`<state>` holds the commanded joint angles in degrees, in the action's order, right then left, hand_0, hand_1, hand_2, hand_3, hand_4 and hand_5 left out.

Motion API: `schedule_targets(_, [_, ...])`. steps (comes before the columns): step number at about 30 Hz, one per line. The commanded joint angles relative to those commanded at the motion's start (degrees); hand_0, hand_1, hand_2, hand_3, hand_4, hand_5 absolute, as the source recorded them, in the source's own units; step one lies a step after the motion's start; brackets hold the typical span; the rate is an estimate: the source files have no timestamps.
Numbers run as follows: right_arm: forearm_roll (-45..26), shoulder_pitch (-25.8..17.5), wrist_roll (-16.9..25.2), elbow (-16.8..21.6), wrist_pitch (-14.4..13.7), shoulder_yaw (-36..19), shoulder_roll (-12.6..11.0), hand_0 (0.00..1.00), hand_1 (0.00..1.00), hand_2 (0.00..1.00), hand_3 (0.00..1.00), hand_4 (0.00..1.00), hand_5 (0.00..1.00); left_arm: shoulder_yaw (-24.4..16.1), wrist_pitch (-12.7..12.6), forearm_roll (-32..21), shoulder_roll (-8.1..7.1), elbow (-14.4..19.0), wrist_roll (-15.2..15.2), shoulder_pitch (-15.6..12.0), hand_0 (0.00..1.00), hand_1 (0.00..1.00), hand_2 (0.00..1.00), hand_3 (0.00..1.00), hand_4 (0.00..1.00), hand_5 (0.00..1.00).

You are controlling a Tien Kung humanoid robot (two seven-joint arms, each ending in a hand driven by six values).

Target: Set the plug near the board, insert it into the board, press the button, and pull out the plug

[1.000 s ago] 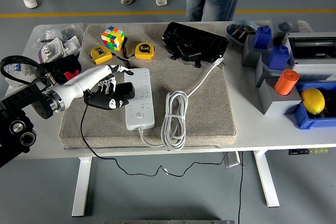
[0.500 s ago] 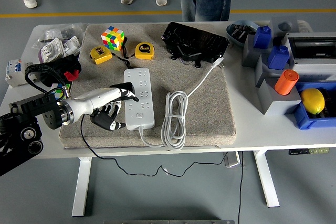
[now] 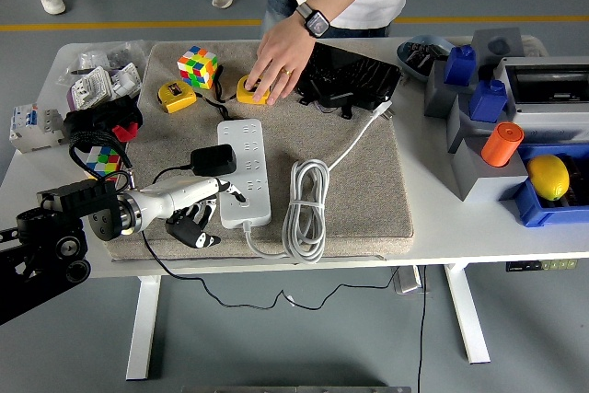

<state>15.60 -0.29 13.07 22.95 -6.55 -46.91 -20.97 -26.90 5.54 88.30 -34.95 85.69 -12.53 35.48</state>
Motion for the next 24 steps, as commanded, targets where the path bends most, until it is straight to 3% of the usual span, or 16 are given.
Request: schedule_targets(24, [0.0, 0.2, 0.0, 0.1, 0.0, 0.7, -0.3, 0.71, 0.716, 0.727, 0.623, 0.998, 0.612, 3.0, -0.5, 0.3, 2.3, -4.5, -0.4, 2.1, 0.025, 0.114, 0.198, 0.835, 0.775, 0.002])
